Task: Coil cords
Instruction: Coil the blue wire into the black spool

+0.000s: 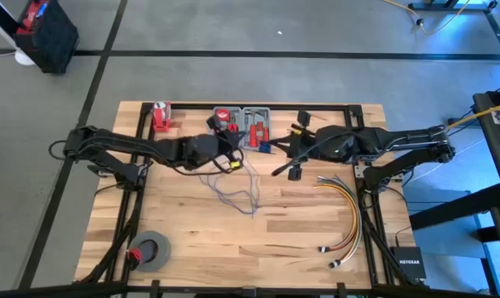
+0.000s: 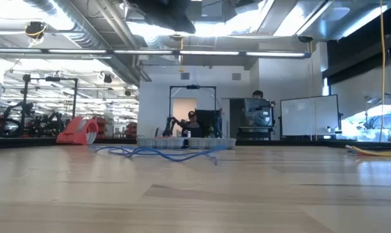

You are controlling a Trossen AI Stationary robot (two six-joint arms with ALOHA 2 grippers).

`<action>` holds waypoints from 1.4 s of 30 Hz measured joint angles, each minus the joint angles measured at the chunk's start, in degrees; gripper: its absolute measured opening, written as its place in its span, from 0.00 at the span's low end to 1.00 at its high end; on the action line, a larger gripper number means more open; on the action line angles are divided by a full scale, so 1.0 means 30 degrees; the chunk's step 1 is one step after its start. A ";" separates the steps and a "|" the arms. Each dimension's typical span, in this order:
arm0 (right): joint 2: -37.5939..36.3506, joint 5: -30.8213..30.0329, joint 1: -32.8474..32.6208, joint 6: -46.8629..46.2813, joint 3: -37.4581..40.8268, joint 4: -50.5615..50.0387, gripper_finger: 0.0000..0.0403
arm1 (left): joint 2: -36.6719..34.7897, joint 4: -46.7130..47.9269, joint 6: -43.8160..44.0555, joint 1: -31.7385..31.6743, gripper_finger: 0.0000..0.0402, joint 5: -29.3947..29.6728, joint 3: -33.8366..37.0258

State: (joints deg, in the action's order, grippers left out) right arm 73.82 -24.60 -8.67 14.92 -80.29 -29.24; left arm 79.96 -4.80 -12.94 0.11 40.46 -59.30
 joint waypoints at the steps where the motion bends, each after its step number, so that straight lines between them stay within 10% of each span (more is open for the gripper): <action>1: 0.0021 -0.0039 0.0000 -0.0028 0.0021 -0.0484 0.01 | -0.0281 0.0288 0.0046 -0.0061 0.01 -0.0006 -0.0009; 15: 0.1584 -0.5442 0.0671 0.0134 0.1556 -0.1128 0.01 | -0.2479 0.1221 0.2376 0.0591 0.01 -0.4031 -0.0024; 42: 0.2967 -0.2365 0.1616 0.1151 0.1570 0.8225 0.01 | 0.1615 -0.3427 0.2516 0.0907 0.01 -0.4196 -0.0132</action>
State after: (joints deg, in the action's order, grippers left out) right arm 82.72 -31.69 -3.82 18.37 -75.58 -4.57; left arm 84.80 -15.08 -5.39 2.84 27.87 -59.70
